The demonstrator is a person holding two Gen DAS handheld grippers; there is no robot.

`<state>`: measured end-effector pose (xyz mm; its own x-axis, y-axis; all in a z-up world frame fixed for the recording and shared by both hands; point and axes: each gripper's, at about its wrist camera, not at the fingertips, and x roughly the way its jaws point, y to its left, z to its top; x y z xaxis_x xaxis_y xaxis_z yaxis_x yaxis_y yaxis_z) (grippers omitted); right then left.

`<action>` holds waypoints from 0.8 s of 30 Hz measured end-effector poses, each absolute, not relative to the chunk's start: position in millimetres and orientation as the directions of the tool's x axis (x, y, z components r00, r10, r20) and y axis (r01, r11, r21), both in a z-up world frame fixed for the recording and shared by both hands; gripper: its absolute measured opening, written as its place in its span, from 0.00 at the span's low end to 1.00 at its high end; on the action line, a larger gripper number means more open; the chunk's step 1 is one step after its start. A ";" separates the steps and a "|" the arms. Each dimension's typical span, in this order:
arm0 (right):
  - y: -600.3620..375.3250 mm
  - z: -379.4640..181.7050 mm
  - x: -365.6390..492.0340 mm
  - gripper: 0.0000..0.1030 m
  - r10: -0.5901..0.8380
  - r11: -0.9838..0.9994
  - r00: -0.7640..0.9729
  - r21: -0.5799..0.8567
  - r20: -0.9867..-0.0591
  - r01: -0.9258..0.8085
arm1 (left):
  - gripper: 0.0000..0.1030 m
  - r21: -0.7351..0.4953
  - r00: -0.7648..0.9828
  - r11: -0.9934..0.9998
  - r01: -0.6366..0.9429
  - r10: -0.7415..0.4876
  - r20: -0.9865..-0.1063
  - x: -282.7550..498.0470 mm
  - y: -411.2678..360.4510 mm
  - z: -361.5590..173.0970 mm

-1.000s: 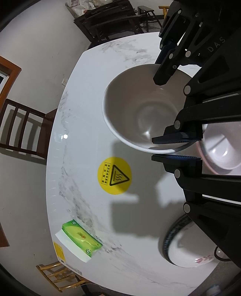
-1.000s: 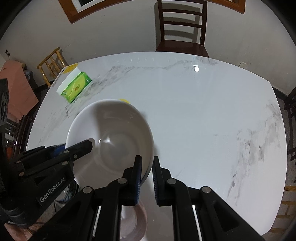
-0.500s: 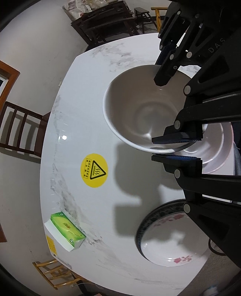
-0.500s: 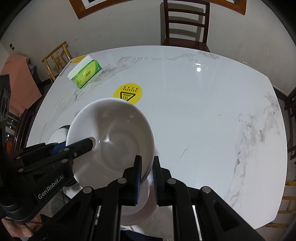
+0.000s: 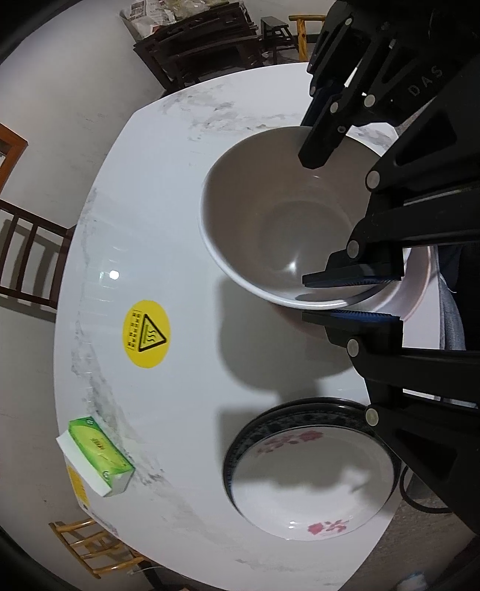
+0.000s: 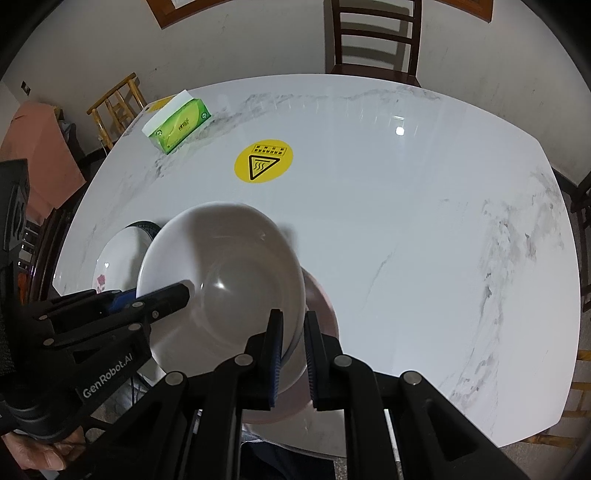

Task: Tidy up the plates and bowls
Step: 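Lower the small white bowl into the bowls in the pink bowl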

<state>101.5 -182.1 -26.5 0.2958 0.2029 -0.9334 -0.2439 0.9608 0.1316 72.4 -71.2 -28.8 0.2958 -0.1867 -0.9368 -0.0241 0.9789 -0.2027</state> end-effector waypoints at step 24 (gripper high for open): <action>-183.6 -62.6 86.7 0.12 0.202 0.961 0.215 0.152 -0.955 -0.230 | 0.08 -0.194 0.234 0.981 -0.021 -0.184 -0.955 57.9 -73.7 -57.4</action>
